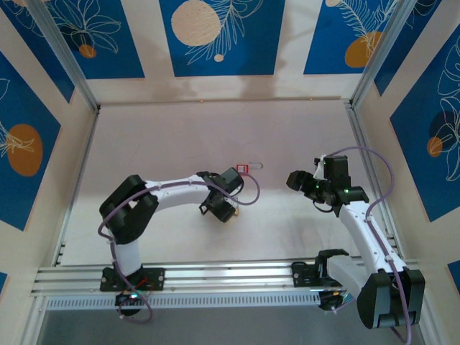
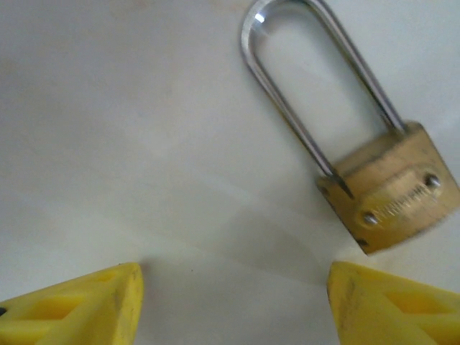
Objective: Unlock with the key
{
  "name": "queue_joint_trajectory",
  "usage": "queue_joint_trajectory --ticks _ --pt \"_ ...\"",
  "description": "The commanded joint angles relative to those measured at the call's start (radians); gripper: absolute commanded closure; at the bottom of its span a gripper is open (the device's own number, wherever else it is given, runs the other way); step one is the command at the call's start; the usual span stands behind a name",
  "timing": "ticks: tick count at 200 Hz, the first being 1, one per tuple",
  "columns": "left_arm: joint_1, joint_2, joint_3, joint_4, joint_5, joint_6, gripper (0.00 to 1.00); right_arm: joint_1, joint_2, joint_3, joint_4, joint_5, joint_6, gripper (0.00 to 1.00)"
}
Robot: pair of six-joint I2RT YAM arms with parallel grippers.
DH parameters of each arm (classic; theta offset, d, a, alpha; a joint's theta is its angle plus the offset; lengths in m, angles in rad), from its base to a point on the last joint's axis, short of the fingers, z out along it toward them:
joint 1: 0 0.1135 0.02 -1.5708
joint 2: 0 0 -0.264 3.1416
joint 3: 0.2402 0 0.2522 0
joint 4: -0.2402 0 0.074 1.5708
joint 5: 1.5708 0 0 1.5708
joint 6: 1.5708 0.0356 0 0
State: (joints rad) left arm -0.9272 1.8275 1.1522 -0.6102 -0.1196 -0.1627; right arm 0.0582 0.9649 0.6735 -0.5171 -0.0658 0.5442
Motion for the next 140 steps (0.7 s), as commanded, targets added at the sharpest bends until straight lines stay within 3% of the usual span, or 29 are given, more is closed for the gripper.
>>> queue_joint_trajectory --ticks 1,91,140 --pt "-0.035 -0.026 -0.001 -0.003 0.034 -0.043 0.32 -0.008 -0.002 0.028 -0.008 0.004 -0.015 0.28" --pt "-0.065 0.008 0.091 0.008 0.000 -0.079 0.32 -0.030 -0.009 0.004 0.008 -0.008 -0.017 0.28" --pt "-0.013 -0.185 0.189 -0.076 -0.053 -0.024 0.29 -0.114 0.067 0.017 0.032 0.045 0.001 0.32"
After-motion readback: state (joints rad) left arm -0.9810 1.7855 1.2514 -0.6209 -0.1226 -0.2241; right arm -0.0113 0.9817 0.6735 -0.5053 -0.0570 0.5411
